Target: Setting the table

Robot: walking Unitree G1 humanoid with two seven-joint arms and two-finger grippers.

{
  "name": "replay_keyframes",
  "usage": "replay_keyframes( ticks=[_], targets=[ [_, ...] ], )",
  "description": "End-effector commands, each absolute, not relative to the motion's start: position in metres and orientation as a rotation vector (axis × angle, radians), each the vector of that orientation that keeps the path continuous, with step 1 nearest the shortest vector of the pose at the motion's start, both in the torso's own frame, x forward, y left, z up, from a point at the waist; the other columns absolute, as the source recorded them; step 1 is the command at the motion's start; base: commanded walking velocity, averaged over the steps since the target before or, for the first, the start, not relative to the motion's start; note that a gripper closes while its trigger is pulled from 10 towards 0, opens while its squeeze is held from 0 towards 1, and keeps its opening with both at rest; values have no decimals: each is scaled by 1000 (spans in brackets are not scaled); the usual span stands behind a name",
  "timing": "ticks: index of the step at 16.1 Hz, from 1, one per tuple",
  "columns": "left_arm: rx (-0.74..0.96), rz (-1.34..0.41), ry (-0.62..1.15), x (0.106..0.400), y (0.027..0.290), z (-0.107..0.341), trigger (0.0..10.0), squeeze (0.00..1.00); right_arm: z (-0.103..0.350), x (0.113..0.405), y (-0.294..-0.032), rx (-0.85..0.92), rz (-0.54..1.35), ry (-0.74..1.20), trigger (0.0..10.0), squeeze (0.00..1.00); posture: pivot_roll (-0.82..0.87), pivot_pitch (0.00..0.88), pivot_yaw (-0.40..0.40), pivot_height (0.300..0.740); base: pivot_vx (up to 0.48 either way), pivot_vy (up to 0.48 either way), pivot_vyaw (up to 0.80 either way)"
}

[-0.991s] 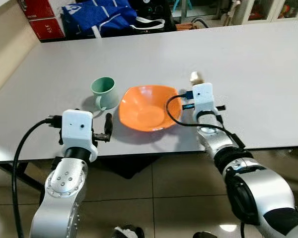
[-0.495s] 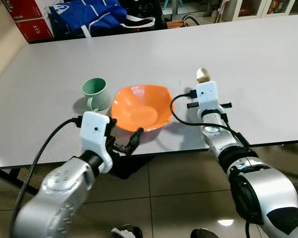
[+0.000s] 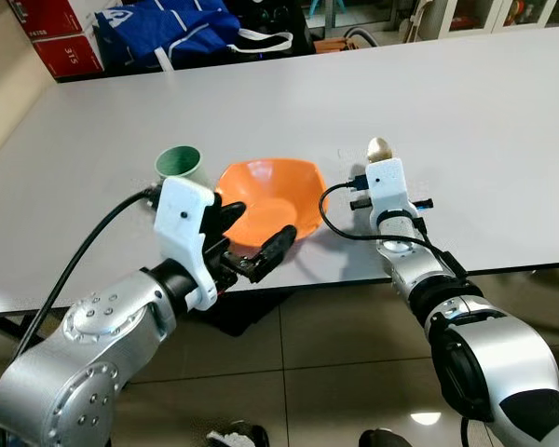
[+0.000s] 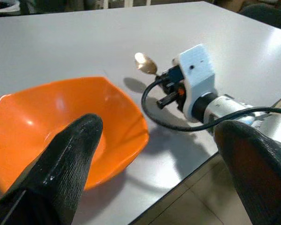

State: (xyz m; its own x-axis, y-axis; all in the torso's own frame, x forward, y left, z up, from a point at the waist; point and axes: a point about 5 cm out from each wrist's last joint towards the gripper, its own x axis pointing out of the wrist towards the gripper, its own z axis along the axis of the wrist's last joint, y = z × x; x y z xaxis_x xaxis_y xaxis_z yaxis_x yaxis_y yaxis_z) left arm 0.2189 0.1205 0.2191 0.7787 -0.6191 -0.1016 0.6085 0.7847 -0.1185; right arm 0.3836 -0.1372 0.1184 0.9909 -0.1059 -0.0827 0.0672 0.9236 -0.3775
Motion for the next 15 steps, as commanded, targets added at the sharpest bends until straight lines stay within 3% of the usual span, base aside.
replay_keyframes(
  ticks=[1,8,10,12,13,14,15],
  targets=[
    [-66,-674,123,217,121,225,10000,0,111,381,-135,-351,-77,153,10000,0,101,110,133,740,0,0,0],
    [-82,-655,139,218,122,230,10000,0,102,379,-134,-288,-58,227,10000,0,107,119,133,740,0,0,0],
    [-86,-653,140,219,122,231,10000,0,100,378,-132,-274,-42,245,9059,0,105,122,130,740,0,0,0],
    [-91,-651,141,219,121,232,10000,0,98,377,-132,-264,-35,263,9882,0,104,122,130,740,0,0,0],
    [-92,-652,140,219,120,232,10000,0,95,376,-132,-270,-20,276,8157,0,104,123,131,740,0,0,0],
    [-94,-650,140,219,120,233,10000,0,94,376,-132,-270,-16,281,0,0,101,122,131,740,0,0,0],
    [-96,-648,140,219,120,233,10000,0,94,375,-133,-267,-15,284,0,0,101,122,131,740,0,0,0]
  ],
)
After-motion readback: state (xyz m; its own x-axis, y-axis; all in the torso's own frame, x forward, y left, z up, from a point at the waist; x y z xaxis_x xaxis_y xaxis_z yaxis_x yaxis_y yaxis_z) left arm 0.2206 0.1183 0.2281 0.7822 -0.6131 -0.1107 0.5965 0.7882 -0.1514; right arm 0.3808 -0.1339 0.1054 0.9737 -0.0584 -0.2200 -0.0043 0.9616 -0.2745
